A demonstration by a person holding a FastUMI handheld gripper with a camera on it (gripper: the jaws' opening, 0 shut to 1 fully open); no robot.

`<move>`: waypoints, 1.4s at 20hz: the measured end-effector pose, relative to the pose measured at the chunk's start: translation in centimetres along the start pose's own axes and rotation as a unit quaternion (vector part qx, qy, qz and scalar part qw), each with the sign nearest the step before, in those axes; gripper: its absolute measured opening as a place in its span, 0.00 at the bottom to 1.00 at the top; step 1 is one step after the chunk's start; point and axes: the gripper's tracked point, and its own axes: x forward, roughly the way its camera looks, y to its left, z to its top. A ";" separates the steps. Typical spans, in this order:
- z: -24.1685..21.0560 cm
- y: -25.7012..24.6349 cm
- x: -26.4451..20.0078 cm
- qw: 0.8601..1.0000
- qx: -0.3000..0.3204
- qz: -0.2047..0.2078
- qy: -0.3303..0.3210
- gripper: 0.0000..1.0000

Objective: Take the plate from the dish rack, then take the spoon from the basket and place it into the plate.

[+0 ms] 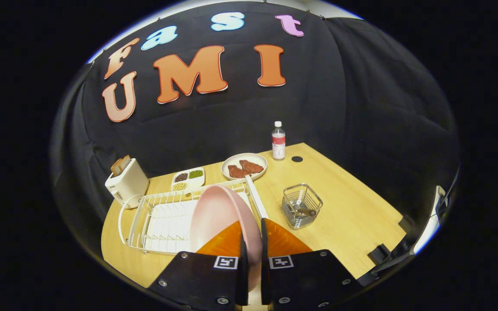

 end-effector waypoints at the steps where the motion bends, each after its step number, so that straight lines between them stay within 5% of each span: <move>1: -0.9 -0.2 -0.4 1.000 0.009 0.003 0.009 0.12; 14: -10.6 -2.7 -2.4 0.992 0.081 0.009 0.094 0.12; 28: -16.7 1.5 -0.8 0.971 0.160 0.068 0.165 0.12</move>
